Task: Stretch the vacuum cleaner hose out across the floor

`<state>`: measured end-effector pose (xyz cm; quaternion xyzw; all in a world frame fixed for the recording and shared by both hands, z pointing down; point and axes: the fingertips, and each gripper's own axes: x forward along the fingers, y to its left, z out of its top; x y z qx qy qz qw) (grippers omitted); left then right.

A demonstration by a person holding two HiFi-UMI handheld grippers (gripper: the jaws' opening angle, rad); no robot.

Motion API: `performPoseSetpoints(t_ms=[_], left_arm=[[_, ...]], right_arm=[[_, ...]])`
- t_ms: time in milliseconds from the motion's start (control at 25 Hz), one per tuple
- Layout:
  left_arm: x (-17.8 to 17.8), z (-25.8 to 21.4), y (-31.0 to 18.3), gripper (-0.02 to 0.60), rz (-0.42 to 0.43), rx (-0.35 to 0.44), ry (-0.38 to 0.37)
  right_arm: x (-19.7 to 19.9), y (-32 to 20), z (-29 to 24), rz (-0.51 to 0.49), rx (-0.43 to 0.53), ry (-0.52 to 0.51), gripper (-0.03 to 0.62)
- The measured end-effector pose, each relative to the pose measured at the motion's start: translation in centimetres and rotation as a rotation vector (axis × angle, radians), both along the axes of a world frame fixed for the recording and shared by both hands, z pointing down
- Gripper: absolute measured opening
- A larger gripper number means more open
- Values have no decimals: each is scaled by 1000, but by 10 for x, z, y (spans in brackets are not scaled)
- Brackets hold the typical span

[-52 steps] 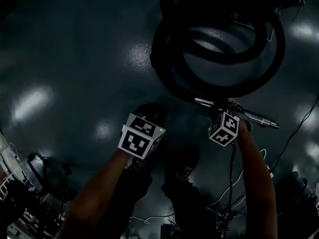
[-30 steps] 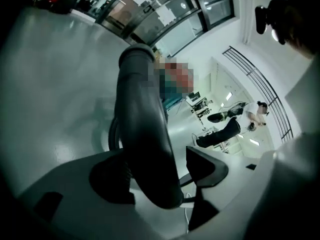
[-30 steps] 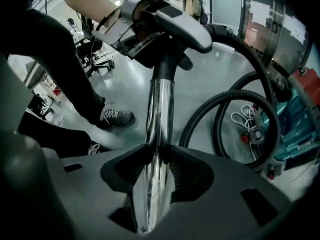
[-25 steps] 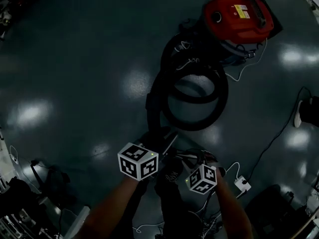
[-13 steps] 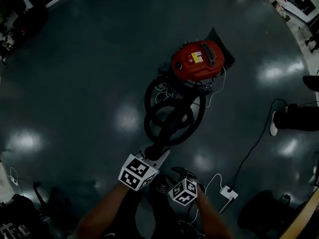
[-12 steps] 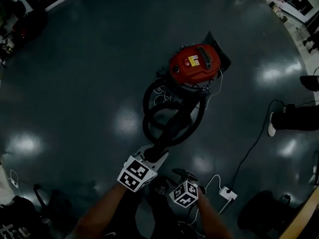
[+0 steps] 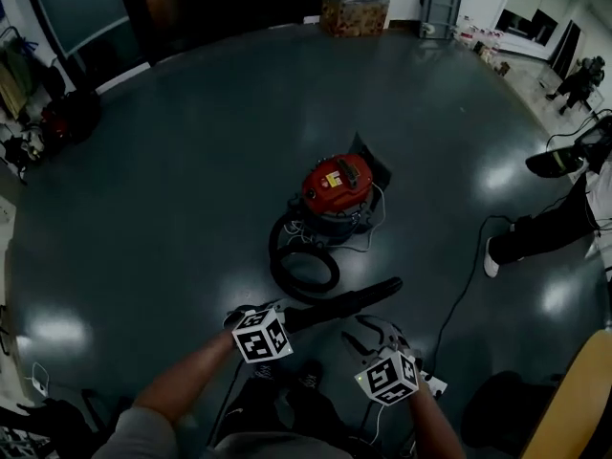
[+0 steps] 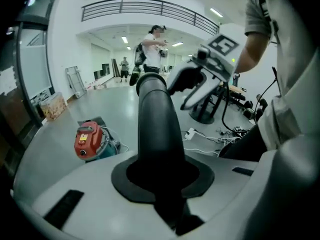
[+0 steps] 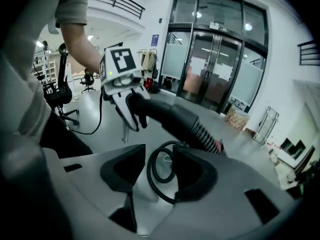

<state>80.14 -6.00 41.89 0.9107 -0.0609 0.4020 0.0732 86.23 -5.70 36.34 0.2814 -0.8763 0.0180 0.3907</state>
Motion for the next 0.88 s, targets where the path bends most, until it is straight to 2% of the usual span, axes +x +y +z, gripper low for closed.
performPoseSetpoints(t_ms=[200, 360, 440, 520, 600, 680, 760, 880], left_arm=[[3, -52, 38, 86, 123, -2, -77], [1, -75, 59, 86, 211, 4, -129], [-2, -81, 67, 86, 265, 12, -153], [-6, -84, 74, 86, 331, 31, -180], [-10, -83, 82, 86, 410, 49, -202], [-16, -83, 89, 86, 483, 61, -206], [-23, -81, 90, 86, 541, 69, -204], [-42, -79, 86, 86, 619, 60, -202]], right_arm=[[-11, 58, -93, -202, -37, -23, 156], [-19, 76, -152, -239, 23, -92, 156], [-28, 74, -150, -265, 18, -46, 158], [-42, 75, -135, -330, -18, 60, 158], [-58, 78, -119, -401, -65, 166, 161], [-73, 83, -106, -444, -138, 226, 161], [-84, 83, -97, -440, -216, 242, 162], [-103, 77, -94, -353, -301, 219, 163]])
